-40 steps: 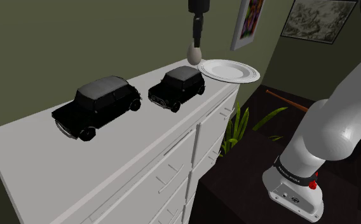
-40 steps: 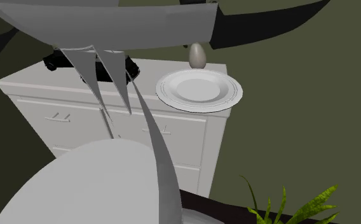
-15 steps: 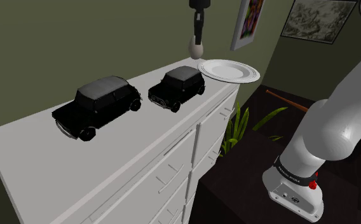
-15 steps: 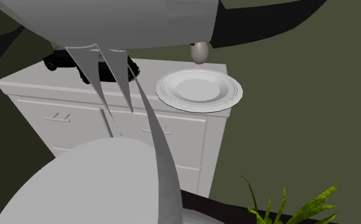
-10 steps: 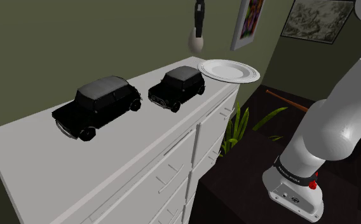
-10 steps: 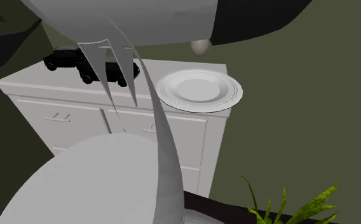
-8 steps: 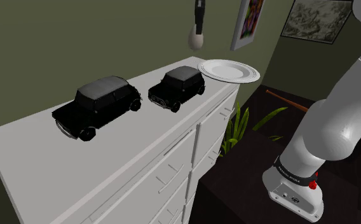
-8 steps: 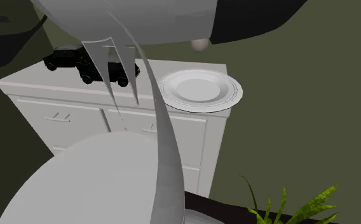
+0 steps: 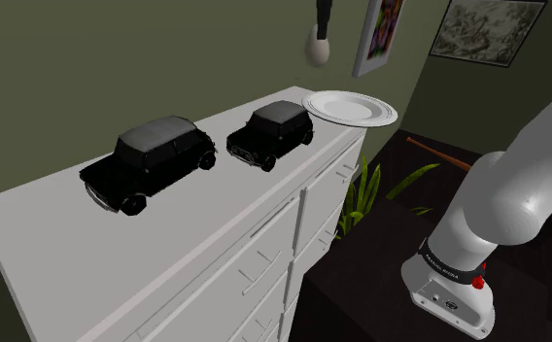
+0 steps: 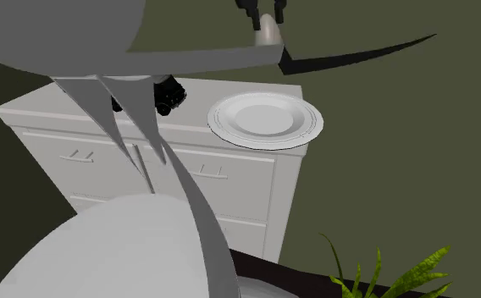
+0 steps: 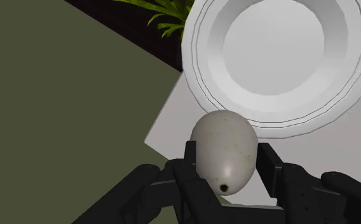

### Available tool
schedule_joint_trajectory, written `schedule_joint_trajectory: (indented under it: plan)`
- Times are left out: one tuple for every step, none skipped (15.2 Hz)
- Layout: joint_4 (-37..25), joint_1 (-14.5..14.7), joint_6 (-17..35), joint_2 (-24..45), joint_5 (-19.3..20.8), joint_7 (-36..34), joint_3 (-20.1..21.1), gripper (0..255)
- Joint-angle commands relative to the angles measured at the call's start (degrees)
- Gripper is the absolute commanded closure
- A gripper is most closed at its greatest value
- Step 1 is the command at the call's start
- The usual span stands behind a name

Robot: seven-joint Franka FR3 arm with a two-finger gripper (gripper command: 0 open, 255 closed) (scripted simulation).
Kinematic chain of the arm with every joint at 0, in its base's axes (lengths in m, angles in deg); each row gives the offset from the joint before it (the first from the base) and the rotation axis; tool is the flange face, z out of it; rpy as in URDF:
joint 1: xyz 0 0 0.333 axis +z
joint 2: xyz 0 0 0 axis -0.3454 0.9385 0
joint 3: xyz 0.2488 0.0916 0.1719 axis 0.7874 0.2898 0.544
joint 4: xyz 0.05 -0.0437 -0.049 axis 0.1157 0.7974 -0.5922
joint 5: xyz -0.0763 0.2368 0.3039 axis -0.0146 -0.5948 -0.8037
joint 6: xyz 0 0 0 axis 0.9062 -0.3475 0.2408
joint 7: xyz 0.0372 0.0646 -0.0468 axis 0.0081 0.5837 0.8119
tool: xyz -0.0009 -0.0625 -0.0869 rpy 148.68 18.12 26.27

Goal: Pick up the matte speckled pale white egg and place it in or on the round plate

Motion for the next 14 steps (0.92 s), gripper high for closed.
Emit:
schedule_joint_trajectory:
  plan:
    - [2.73,-0.1,-0.73,-3.58,-0.14,0.56,-0.29,255]
    - [4.19,-0.1,-1.21,-5.56,-0.19,0.77,-0.4,255]
    - [5.54,-0.1,-1.76,-7.5,-0.24,1.0,-0.5,255]
    - [6.8,-0.09,-2.38,-9.41,-0.27,1.22,-0.6,255]
    - [7.97,-0.08,-3.04,-11.28,-0.29,1.46,-0.7,255]
    - [9.05,-0.07,-3.77,-13.11,-0.3,1.71,-0.8,255]
    - [7.63,-0.06,-3.24,-11.15,-0.28,1.43,-0.65,255]
    - [7.63,-0.06,-3.24,-11.15,-0.28,1.43,-0.65,0]
    - [10.2,0.33,-0.45,-11.68,0.17,2.63,-0.72,0]
    - [12.64,0.72,2.32,-12.12,0.63,3.79,-0.8,0]
    - [14.97,1.11,5.08,-12.46,1.09,4.93,-0.89,0]
    - [17.19,1.49,7.83,-12.7,1.56,6.05,-0.98,0]
    - [19.3,1.86,10.56,-12.86,2.04,7.14,-1.08,0]
    - [21.32,2.22,13.29,-12.93,2.53,8.21,-1.17,0]
